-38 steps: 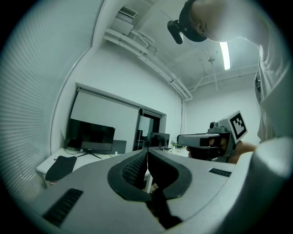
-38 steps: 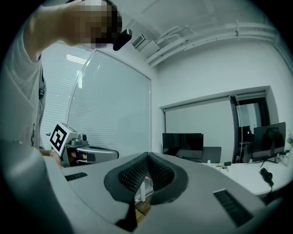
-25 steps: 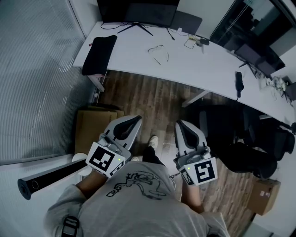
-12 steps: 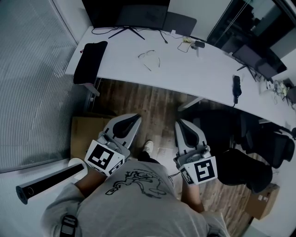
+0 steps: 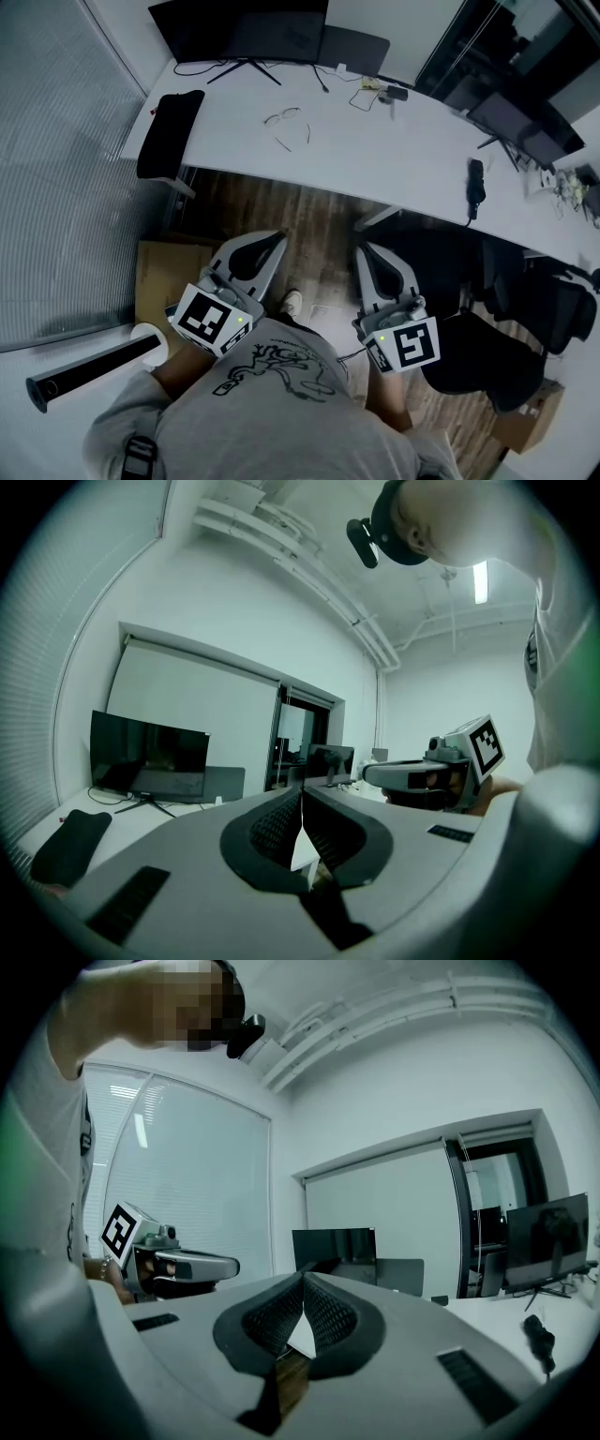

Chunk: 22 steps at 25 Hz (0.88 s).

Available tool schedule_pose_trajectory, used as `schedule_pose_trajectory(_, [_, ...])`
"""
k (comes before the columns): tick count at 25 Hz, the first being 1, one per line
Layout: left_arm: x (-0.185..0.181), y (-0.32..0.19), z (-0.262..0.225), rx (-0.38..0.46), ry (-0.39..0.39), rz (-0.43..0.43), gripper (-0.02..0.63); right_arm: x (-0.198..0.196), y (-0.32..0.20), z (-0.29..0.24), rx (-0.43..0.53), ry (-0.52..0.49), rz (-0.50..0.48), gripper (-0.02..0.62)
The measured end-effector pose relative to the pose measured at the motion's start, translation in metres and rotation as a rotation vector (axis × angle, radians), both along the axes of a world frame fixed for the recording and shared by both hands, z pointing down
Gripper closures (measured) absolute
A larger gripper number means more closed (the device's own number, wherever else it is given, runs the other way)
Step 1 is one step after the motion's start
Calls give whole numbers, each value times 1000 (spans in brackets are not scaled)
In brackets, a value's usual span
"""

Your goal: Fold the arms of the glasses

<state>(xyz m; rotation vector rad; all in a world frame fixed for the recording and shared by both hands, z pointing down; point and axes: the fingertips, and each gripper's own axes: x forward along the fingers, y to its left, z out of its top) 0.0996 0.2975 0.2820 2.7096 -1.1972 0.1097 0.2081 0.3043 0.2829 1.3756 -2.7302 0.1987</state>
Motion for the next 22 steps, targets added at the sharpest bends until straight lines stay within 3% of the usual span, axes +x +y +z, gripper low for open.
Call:
schedule_pose_trajectory(9, [10, -22, 16, -24, -15, -22, 584, 10, -19, 12, -14, 2, -15, 586])
schedule_pose_trajectory(22, [-15, -97, 20, -14, 7, -38, 584, -18, -92, 13, -4, 26, -35, 586])
